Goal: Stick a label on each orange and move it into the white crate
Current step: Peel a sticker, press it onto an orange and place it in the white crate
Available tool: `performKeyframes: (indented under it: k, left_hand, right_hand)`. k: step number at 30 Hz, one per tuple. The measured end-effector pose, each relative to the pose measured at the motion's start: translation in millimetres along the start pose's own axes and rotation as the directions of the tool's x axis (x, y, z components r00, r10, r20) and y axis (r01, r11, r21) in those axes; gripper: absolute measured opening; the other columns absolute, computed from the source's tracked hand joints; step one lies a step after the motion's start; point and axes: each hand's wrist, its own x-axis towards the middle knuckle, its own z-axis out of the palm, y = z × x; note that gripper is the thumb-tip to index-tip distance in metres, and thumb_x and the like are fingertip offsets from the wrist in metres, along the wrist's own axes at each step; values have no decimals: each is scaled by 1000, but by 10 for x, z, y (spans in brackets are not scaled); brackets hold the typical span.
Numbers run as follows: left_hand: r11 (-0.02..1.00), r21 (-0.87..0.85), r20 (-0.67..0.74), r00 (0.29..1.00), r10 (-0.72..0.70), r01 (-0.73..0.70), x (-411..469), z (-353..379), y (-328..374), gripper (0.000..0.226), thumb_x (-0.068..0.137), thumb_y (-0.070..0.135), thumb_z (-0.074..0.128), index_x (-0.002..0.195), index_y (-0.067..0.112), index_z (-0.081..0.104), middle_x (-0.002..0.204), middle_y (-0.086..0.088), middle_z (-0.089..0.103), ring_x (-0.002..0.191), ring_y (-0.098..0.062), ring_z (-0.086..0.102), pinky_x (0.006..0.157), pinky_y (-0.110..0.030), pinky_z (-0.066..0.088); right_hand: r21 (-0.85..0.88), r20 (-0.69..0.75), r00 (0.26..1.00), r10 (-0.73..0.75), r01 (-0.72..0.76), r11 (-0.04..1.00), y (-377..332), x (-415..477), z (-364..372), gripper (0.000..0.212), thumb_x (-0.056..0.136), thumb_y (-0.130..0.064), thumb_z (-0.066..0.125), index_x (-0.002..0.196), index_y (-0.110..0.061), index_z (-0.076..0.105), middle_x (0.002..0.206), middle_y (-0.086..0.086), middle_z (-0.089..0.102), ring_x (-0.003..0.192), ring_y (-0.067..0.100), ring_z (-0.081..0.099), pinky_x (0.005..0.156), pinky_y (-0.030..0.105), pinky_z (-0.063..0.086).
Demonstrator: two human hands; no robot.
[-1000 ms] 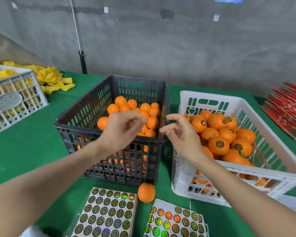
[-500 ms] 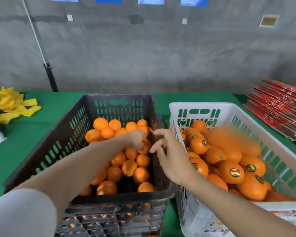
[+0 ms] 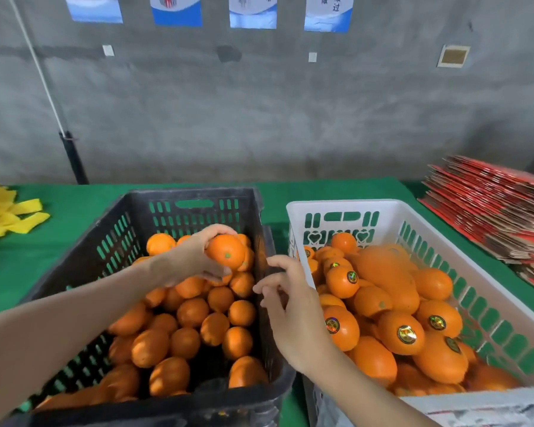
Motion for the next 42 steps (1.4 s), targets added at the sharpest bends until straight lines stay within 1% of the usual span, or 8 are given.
performKeyframes:
  k: [4,9,16,20,23,26,31,42]
  left_hand:
    - [956,-291,-25,999,25,-31,-493,-178,5,90,64,-17,76,126,40,48,120,-20,58,90,-39,70,63,-36,59]
    - [844,-530,-45,997,68,-81,-1082,100,177,68,63,-6,68,124,20,54,103,-11,69,84,-25,71,70,-30,59]
    - [719,-693,-51,992,-119,51,-1371,535,291,59,69,39,76,120,13,61,96,-13,73,72,-22,70,55,-25,55]
    - [731,-677,-97,974,-203,85,-1384,723,369,72,50,53,78,110,14,68,105,-14,72,73,-20,68,58,-24,55]
    - [784,-616,-134,970,-203,78,-1390,872,446,59,50,54,75,95,17,73,83,-8,74,61,-17,66,54,-24,54]
    - [805,-586,-157,962,-222,91,-1387,1013,496,67,54,56,71,106,14,65,80,-8,70,53,-14,64,49,-21,51]
    - [824,-556,-172,956,-239,107,-1394,1166,532,68,60,59,67,110,13,63,78,-7,64,47,-12,58,42,-18,44]
    - [814,-576,-158,967,-200,74,-1360,1256,374,51,56,61,73,90,23,78,84,-7,68,50,-14,54,44,-21,44]
  right_hand:
    - [147,-28,1000,14,-9,989,-141,34,-74,25,95,-9,51,98,-33,43,84,-5,60,75,10,59,68,16,47]
    - [354,1,1000,29,-28,935,-483,43,-233,6,90,-9,57,87,-14,57,88,1,61,87,21,61,83,47,52]
    - [361,230,964,-130,40,932,-609,-317,-486,12,89,-10,59,79,-16,59,114,-1,58,112,13,53,93,38,47]
    - [198,285,943,-173,119,973,-611,-345,-639,19,90,-9,59,76,-21,56,109,9,57,106,19,52,93,38,43]
    - [82,316,931,-184,167,983,-625,-360,-726,21,91,-15,59,75,-28,53,104,7,57,101,16,52,85,25,43]
    - [13,327,926,-187,193,981,-611,-381,-804,19,92,-18,57,77,-29,52,95,1,56,91,9,50,74,13,37]
    - [-71,362,912,-195,235,969,-566,-413,-916,14,92,-21,57,79,-22,53,88,1,54,84,11,48,71,19,36]
    - [64,21,997,-78,77,995,-494,-643,-737,13,83,-24,68,82,-28,56,87,-7,64,77,2,59,69,26,53]
